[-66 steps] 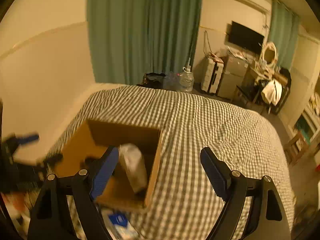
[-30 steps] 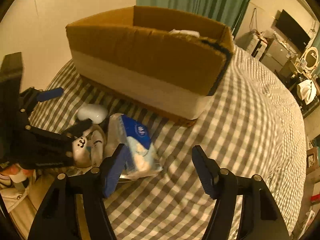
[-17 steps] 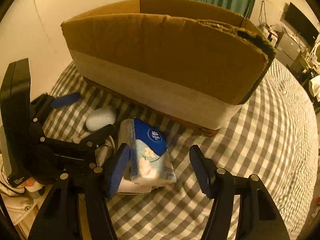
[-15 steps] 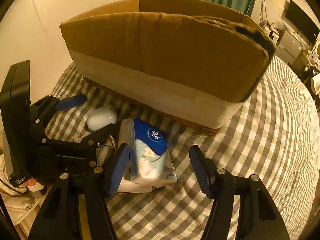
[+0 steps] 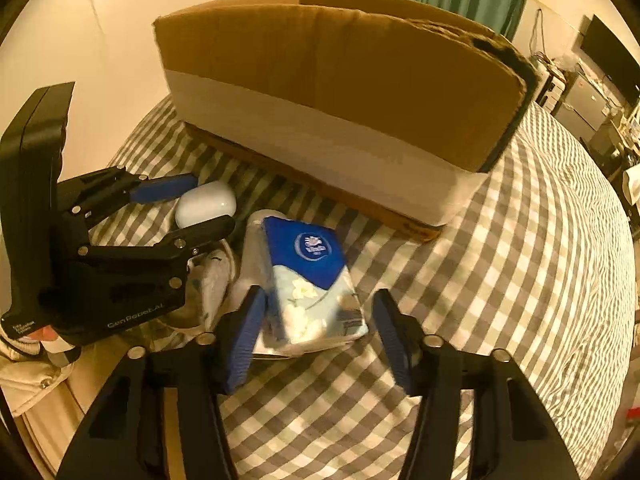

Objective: Organize objects
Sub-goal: 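Move both tools back to the items and close on earbud case and tissues, then lift the Vinda tissue pack with the right tool while the left carries the earbud case into the box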

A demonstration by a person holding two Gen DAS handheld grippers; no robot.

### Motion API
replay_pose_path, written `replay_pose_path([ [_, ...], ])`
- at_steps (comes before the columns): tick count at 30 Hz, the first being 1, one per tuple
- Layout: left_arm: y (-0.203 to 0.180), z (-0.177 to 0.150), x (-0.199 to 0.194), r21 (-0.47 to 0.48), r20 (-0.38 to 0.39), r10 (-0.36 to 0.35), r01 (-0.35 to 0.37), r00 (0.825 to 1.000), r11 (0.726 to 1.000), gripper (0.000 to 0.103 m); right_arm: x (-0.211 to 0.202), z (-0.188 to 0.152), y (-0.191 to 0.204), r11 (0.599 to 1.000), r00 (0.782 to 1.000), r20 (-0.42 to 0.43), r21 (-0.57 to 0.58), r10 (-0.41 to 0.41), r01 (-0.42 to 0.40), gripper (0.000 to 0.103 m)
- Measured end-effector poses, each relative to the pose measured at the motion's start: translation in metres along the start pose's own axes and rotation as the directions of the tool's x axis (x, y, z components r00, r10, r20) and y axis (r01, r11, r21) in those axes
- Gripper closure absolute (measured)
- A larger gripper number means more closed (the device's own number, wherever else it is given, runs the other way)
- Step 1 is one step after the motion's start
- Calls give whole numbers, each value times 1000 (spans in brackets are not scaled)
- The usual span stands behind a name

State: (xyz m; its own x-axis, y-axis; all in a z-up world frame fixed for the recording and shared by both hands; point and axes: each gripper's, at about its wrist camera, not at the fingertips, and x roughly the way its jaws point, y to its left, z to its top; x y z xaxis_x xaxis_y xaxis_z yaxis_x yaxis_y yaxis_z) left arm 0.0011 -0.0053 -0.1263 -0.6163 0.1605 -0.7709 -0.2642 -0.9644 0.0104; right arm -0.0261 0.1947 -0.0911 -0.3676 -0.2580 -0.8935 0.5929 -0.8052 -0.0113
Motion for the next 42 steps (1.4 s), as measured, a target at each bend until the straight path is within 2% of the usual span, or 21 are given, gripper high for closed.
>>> replay_pose_path([
  [3,2,-2,-4,-4,-10,0,0,1000,1000,50,3,-1,5,1000,1000,-14,-23,-1,0,52],
  [8,5,9,0,-10,-24,-2,2,1000,1000,50,13,4,-4,997,997,-25,24,69,-68,52],
  [9,8,1,0,-14,-24,-5,4,1000,1000,50,15,5,-7,995,995,-31,36,93,-91,48],
  [12,13,-3,1,-18,-21,-8,8,1000,1000,50,25,6,-16,988,988,-61,67,143,-139,28],
  [14,14,-3,0,-18,-22,-6,5,1000,1000,50,32,5,-16,986,985,-76,75,155,-150,26],
  [16,16,-3,1,-20,-21,-7,7,1000,1000,50,31,5,-16,986,986,-71,82,150,-144,28],
  [17,17,-3,0,-20,-22,-6,5,1000,1000,50,29,5,-15,986,986,-69,77,150,-145,33],
  [19,17,-4,-2,-20,-21,-5,4,1000,1000,50,22,5,-13,984,984,-61,65,169,-165,51],
  [24,15,-10,-7,-21,-14,1,-1,1000,1000,50,4,5,-7,996,997,-17,37,81,-81,53],
  [29,20,-8,-13,-43,-7,-3,3,1000,999,50,-11,0,-18,999,1000,9,44,17,-17,53],
  [42,38,16,-46,-32,56,-18,20,998,999,50,-57,-4,-12,995,990,98,7,-97,96,54],
])
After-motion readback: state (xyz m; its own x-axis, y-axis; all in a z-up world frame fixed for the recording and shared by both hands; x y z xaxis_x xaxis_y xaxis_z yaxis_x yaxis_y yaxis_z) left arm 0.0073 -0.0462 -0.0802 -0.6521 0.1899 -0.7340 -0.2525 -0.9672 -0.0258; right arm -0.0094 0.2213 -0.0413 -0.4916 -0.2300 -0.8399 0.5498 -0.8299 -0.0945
